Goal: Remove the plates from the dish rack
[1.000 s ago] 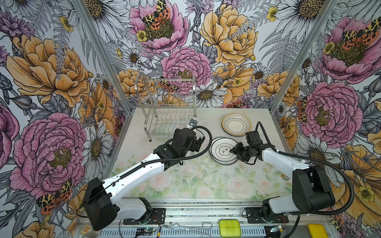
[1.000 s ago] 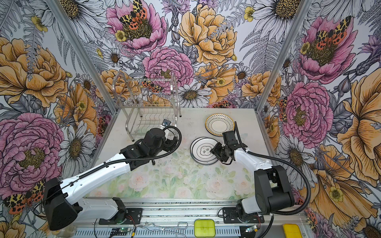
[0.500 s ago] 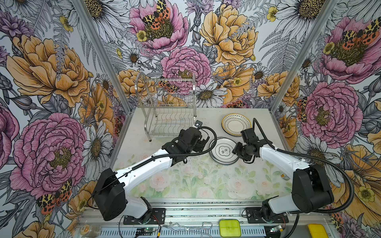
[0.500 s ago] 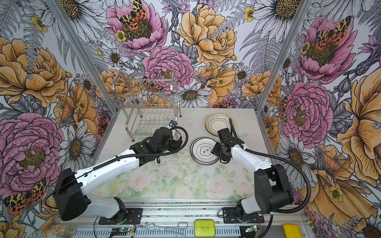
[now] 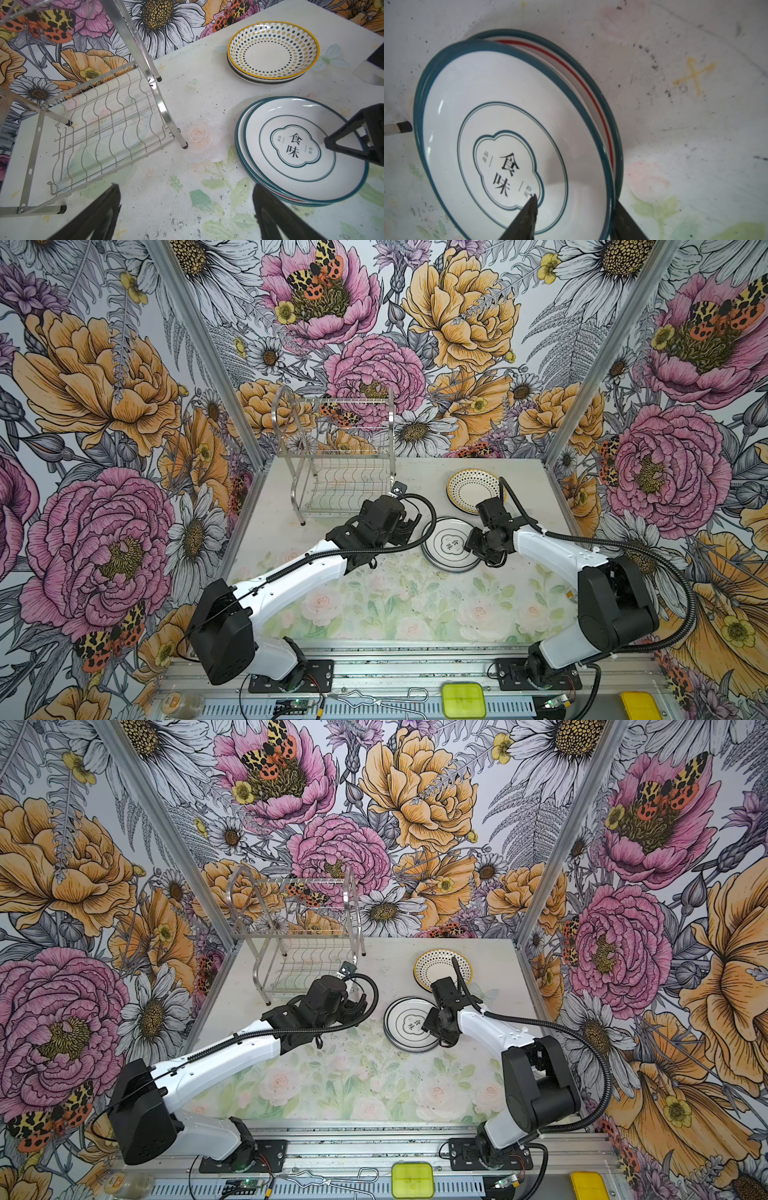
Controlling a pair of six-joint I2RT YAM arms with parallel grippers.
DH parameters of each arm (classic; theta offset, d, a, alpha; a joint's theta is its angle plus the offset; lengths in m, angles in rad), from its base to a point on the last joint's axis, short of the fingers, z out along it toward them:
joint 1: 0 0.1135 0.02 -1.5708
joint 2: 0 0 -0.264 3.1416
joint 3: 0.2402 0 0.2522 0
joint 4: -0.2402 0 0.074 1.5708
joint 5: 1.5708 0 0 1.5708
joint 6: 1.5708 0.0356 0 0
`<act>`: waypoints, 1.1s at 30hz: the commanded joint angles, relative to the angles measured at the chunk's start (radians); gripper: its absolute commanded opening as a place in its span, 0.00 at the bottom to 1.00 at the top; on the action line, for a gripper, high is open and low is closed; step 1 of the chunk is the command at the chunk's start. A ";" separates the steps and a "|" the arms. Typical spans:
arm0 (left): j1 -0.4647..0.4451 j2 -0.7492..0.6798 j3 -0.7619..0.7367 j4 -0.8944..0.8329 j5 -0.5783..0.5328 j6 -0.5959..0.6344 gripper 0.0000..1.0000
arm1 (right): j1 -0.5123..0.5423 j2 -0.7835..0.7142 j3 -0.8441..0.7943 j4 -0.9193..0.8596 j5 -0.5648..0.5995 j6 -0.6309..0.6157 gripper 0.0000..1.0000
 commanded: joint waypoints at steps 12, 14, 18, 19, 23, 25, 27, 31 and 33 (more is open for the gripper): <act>0.020 -0.044 -0.027 0.032 0.008 -0.004 0.99 | 0.054 0.024 0.077 -0.062 0.105 -0.041 0.65; 0.025 -0.057 -0.034 0.036 0.009 -0.010 0.99 | 0.055 0.006 0.079 -0.066 0.116 -0.054 0.70; 0.050 -0.103 -0.042 0.037 0.003 -0.036 0.99 | 0.065 -0.049 0.086 -0.067 0.174 -0.090 0.73; 0.058 -0.120 -0.045 0.037 -0.012 -0.050 0.99 | 0.065 -0.069 0.089 -0.066 0.190 -0.101 0.92; 0.107 -0.206 -0.077 0.023 -0.143 -0.117 0.99 | 0.072 -0.163 0.113 -0.057 0.331 -0.166 0.99; 0.152 -0.251 -0.108 0.014 -0.227 -0.179 0.99 | 0.071 -0.216 0.124 -0.040 0.442 -0.205 0.99; 0.214 -0.306 -0.167 0.037 -0.278 -0.225 0.99 | 0.072 -0.265 0.127 -0.021 0.587 -0.237 0.99; 0.371 -0.411 -0.289 0.111 -0.281 -0.254 0.99 | 0.069 -0.318 0.069 0.082 1.007 -0.181 1.00; 0.425 -0.442 -0.336 0.164 -0.287 -0.241 0.99 | 0.069 -0.318 0.029 0.165 1.146 -0.215 1.00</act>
